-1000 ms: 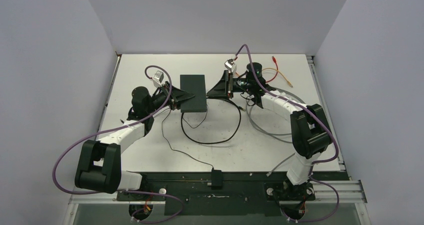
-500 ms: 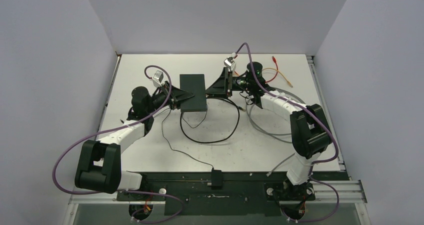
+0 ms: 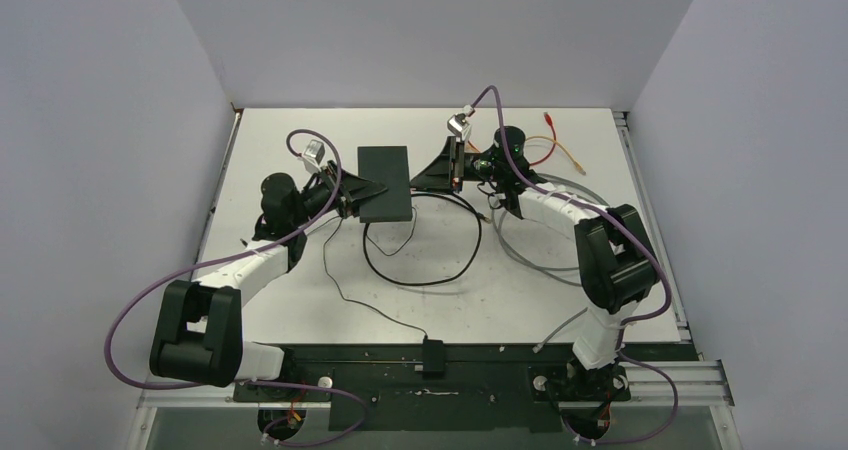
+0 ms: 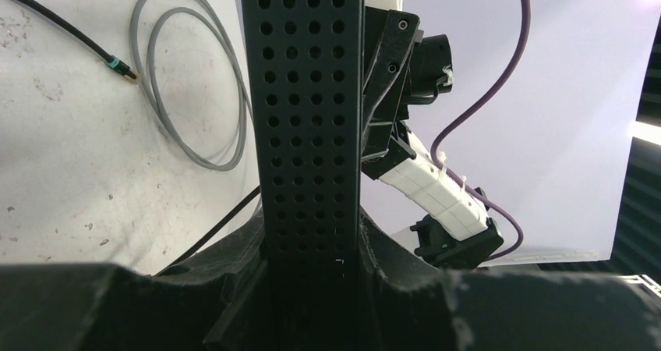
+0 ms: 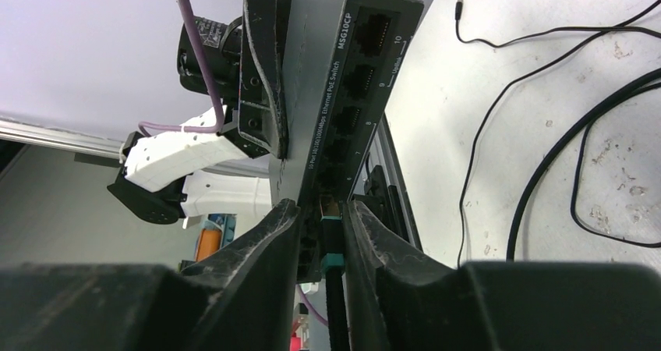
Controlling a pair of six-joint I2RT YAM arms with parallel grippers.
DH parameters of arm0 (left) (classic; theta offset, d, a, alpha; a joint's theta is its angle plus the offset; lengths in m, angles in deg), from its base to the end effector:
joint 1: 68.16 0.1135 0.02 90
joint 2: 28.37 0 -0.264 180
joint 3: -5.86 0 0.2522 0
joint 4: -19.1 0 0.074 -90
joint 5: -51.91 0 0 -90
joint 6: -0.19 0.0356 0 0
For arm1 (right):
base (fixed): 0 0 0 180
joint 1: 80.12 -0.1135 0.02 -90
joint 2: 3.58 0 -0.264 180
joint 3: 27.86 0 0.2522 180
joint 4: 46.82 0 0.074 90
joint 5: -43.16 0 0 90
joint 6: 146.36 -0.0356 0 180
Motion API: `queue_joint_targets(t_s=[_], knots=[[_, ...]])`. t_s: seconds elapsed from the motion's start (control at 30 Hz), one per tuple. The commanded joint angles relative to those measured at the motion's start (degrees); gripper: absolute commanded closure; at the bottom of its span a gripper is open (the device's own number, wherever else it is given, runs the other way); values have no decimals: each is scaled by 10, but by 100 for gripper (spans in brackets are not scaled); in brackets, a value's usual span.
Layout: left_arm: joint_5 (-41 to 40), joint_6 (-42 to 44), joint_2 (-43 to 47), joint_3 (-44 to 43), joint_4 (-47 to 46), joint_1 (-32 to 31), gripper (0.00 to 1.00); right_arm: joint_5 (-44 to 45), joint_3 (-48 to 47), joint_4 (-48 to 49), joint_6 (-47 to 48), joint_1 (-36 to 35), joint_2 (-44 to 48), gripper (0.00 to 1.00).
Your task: Pull the plug from the switch port
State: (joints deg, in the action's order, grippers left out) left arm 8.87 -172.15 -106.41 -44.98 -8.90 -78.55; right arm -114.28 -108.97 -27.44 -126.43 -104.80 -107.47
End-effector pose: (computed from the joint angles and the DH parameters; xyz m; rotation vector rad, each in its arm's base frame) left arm 0.2785 -0.0775 0.2579 -0.4053 1.8745 -1.8142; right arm 0.3528 0.1983 0.2669 -0.3501 2.0985 2.0627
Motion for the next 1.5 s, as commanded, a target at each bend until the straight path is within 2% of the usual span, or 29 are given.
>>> queue_joint_targets(t_s=[0.0, 0.13, 0.27, 0.37, 0.5, 0.57, 0.87, 1.03, 1.3, 1.47], knots=[[-9, -15, 12, -38, -91, 2, 100, -5, 5, 46, -8, -12, -4, 78], [-15, -17, 10, -39, -98, 1, 100, -7, 6, 46, -5, -15, -6, 93], [-17, -27, 8, -39, -119, 1, 100, -1, 3, -1, 33, -15, -4, 95], [-16, -27, 9, -40, -124, 1, 100, 12, -20, -119, 120, -15, -4, 95], [-14, -26, 17, -42, -136, 1, 100, 75, -85, -373, 306, -14, -10, 95], [-14, -26, 22, -44, -144, 1, 100, 96, -93, -415, 340, -13, -9, 95], [-25, -56, 34, -55, -262, -2, 100, 179, -98, -472, 400, -6, 12, 95], [-26, -34, 54, -72, -271, -11, 100, 221, -97, -495, 425, -3, 25, 95], [-42, 24, 102, -70, -285, -17, 100, 229, -69, -488, 428, 13, 36, 95], [-40, 24, 113, -73, -305, -21, 100, 209, -50, -460, 417, 19, 40, 95]])
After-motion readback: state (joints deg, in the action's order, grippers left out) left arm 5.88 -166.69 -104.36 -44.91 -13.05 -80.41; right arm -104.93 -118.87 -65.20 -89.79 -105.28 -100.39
